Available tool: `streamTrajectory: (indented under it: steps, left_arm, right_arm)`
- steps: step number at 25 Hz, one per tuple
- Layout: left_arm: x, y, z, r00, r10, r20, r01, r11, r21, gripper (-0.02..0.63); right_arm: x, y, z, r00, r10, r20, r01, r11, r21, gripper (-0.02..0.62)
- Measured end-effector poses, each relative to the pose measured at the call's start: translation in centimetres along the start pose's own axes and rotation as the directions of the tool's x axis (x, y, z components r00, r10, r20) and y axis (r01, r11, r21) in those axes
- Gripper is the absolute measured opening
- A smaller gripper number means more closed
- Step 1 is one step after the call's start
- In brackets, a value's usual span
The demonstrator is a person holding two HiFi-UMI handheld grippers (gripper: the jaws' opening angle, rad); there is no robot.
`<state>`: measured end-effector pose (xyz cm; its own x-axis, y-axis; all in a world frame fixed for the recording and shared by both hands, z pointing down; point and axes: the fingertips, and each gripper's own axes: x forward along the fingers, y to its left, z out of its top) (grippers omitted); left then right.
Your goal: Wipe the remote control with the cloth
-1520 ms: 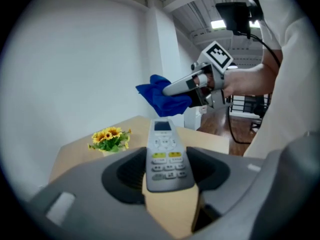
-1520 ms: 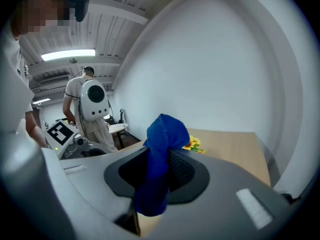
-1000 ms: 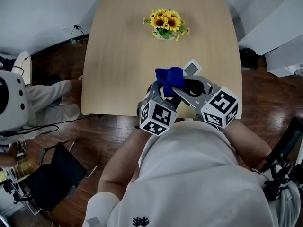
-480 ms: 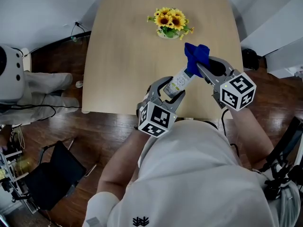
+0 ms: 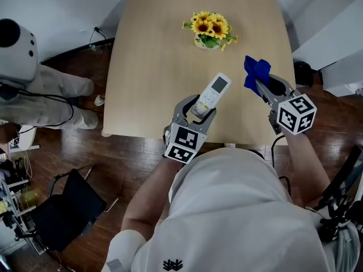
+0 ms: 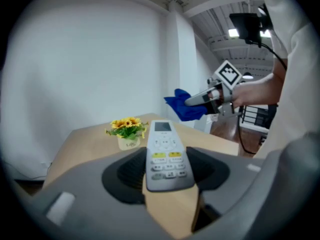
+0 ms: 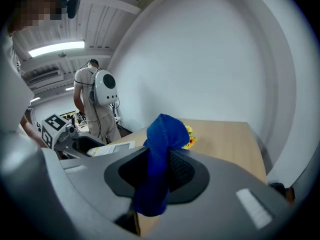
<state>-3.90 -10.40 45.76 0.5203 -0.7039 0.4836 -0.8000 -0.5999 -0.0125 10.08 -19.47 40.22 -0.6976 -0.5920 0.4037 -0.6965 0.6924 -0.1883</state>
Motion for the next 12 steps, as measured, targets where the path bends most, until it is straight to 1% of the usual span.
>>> streamTrajectory:
  steps: [3, 6, 9, 12]
  left_arm:
    - [-0.3, 3.3, -2.5, 0.996, 0.087, -0.031, -0.089, 0.993, -0.075, 0.268]
    - [-0.5, 7.1, -5.3, 0.980, 0.188, -0.071, -0.196, 0.970, -0.145, 0.268]
    - [-0.8, 10.3, -8.0, 0.957, 0.265, -0.121, -0.287, 0.929, -0.235, 0.268]
    - [-1.1, 13.6, -11.1, 0.926, 0.333, -0.177, -0.372, 0.880, -0.296, 0.268]
  right_arm:
    - [-0.8, 0.6, -2.2, 0.999, -0.001, -0.037, 0.002, 1.000, 0.023, 0.092]
    - [-1.6, 1.1, -4.0, 0.998, -0.009, -0.061, 0.013, 0.999, 0.051, 0.092]
    - [-2.1, 1.1, -5.4, 0.997, -0.024, -0.078, 0.030, 0.997, 0.067, 0.092]
    - [-2.5, 0.9, -6.3, 0.994, -0.044, -0.099, 0.051, 0.996, 0.067, 0.092]
